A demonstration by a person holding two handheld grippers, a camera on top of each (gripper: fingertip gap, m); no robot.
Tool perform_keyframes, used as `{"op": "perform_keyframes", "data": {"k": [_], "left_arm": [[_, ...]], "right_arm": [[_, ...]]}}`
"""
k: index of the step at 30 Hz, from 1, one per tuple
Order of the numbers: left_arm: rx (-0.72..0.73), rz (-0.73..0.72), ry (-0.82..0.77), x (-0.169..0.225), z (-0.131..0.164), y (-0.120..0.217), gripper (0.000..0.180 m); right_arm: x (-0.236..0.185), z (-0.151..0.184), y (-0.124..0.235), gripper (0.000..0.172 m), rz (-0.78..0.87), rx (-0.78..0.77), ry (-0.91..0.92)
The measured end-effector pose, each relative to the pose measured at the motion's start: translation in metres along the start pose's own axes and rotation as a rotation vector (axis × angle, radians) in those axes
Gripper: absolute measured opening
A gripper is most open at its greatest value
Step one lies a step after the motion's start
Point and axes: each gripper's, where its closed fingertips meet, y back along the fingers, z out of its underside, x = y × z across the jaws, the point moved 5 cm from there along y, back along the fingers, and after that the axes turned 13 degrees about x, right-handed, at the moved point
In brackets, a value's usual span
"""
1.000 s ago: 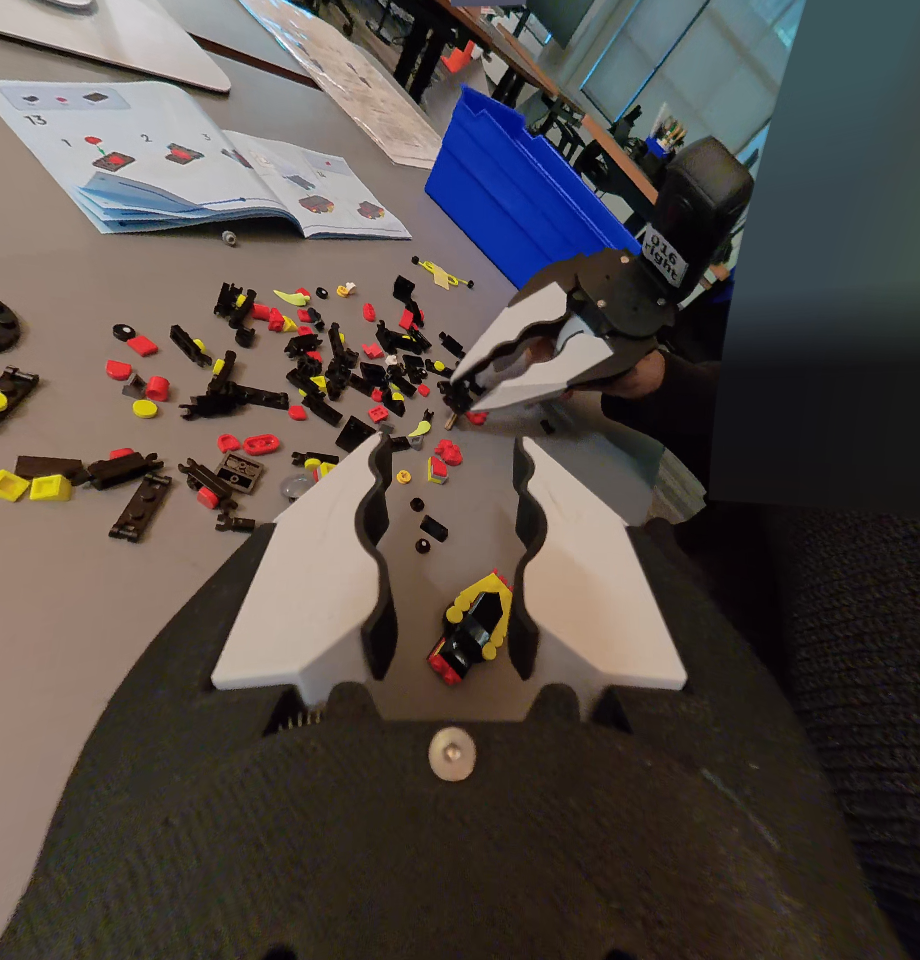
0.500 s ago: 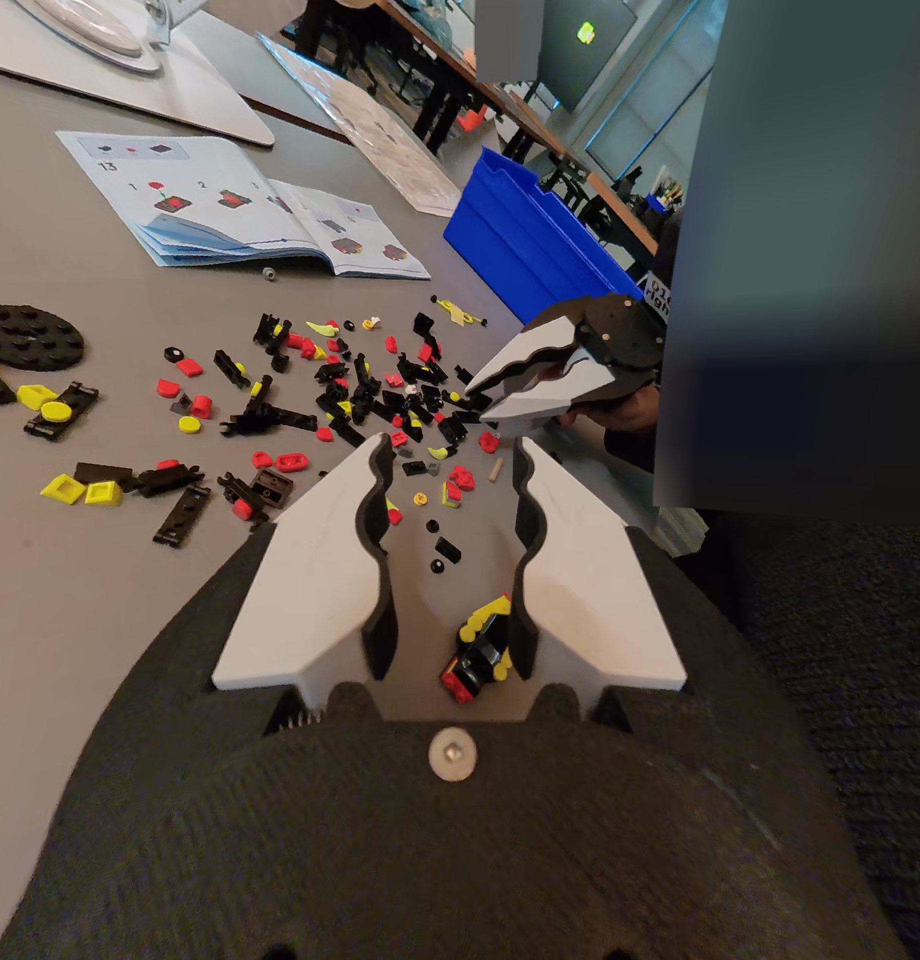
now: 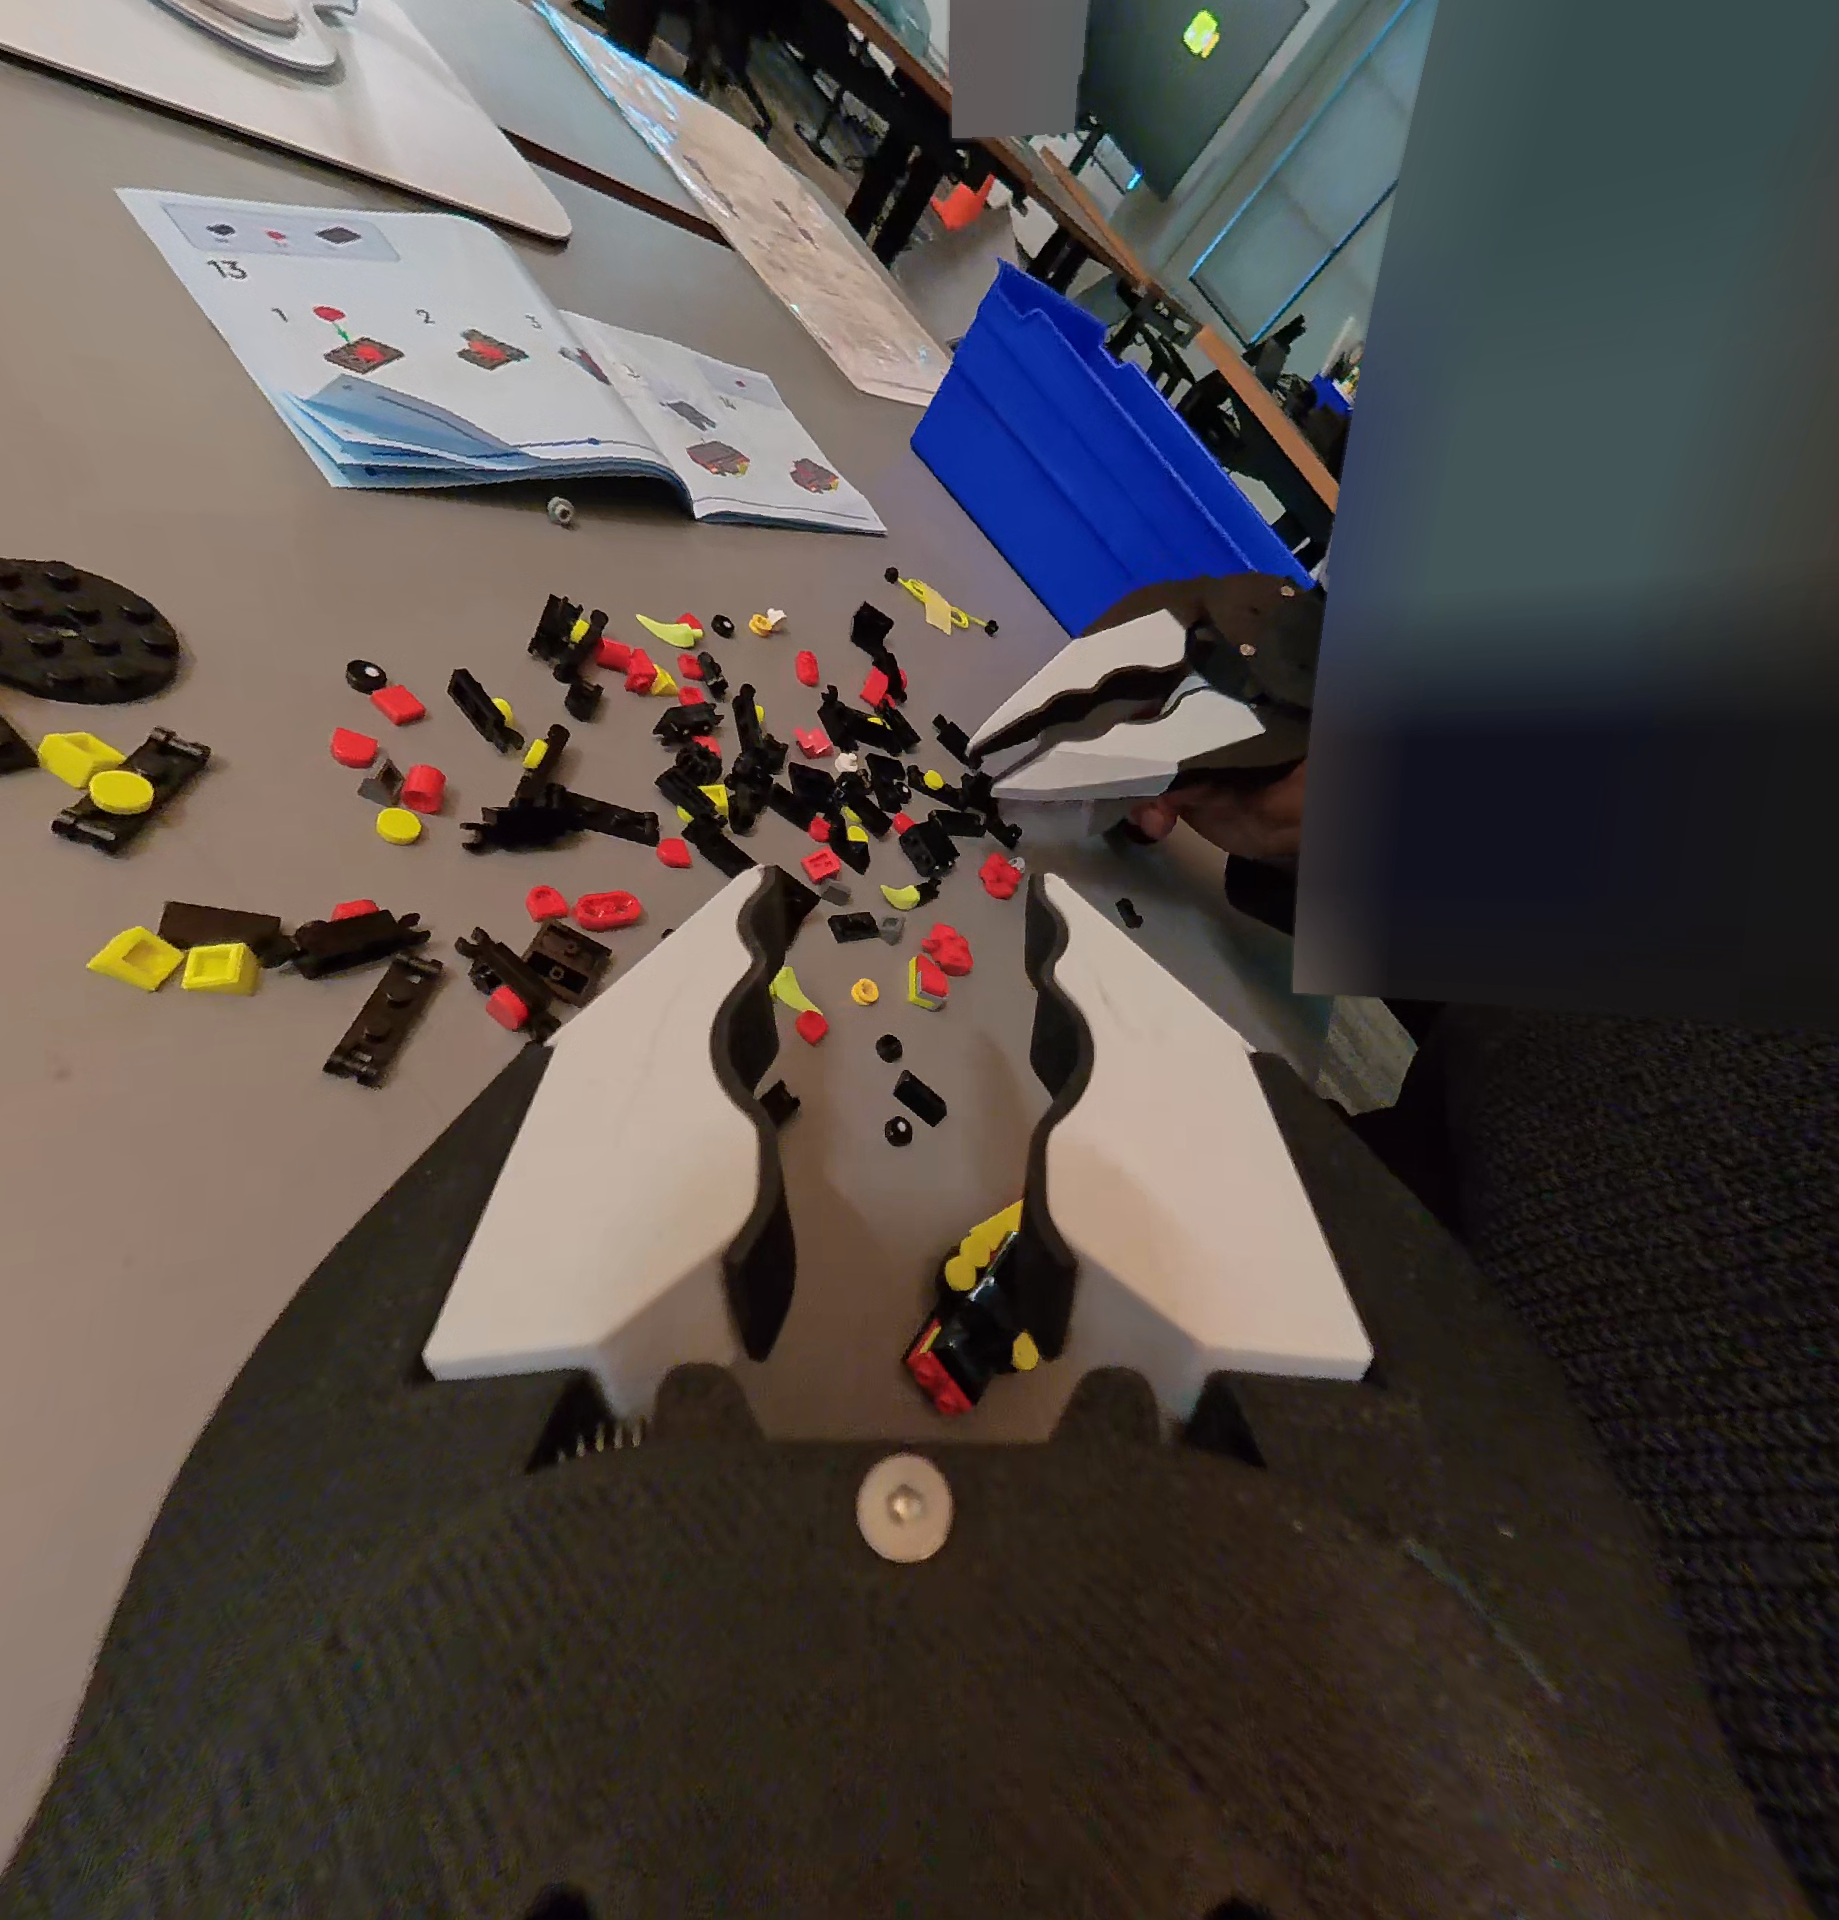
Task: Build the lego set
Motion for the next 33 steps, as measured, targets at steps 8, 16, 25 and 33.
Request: {"op": "perform_keyframes", "data": {"k": [8,16,25,33], "left_arm": [[-0.006,0.004,0.008,0.0,0.001,0.0,0.045],[-0.011,0.004,-0.002,0.002,0.001,0.0,0.045],[-0.014,0.007,0.003,0.002,0.002,-0.001,0.045],[-0.018,-0.004,0.023,-0.003,0.003,-0.003,0.045]], "right_arm": [[-0.039,0.012,0.014,0.018,-0.329,-0.102,0.052],[-0.052,0.031,0.007,0.003,-0.34,-0.246,0.212],[-0.032,0.024,-0.006,0.012,-0.149,-0.205,0.192],[-0.015,-0.001,-0.012,0.015,-0.082,-0.044,0.061]]}}
